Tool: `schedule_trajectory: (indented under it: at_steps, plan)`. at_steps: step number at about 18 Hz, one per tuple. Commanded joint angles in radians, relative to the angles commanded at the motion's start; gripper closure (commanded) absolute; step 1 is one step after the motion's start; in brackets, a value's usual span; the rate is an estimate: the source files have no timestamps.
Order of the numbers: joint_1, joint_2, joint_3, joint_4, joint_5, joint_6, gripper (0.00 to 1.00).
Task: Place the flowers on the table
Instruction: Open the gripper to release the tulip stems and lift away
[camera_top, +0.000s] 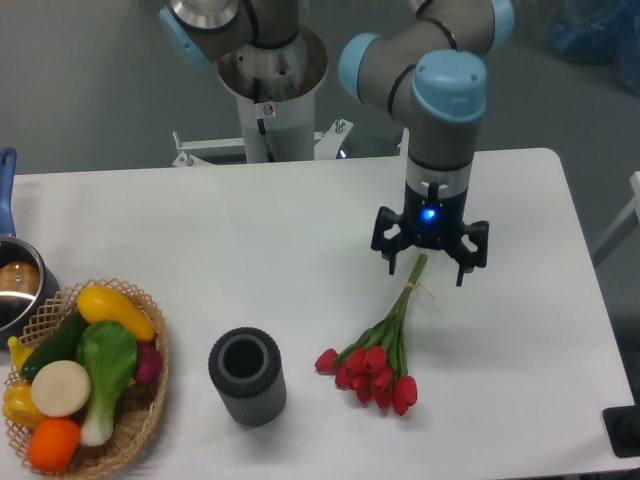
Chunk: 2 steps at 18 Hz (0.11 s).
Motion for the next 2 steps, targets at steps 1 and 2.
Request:
schedule_trajectory:
  at_steps: [1, 2]
  plan:
    - [-0.001, 0.003, 0.002, 0.0, 0.0, 0.003, 0.0]
    - [-0.001, 0.005, 0.005, 0.0, 0.002, 0.0, 0.0]
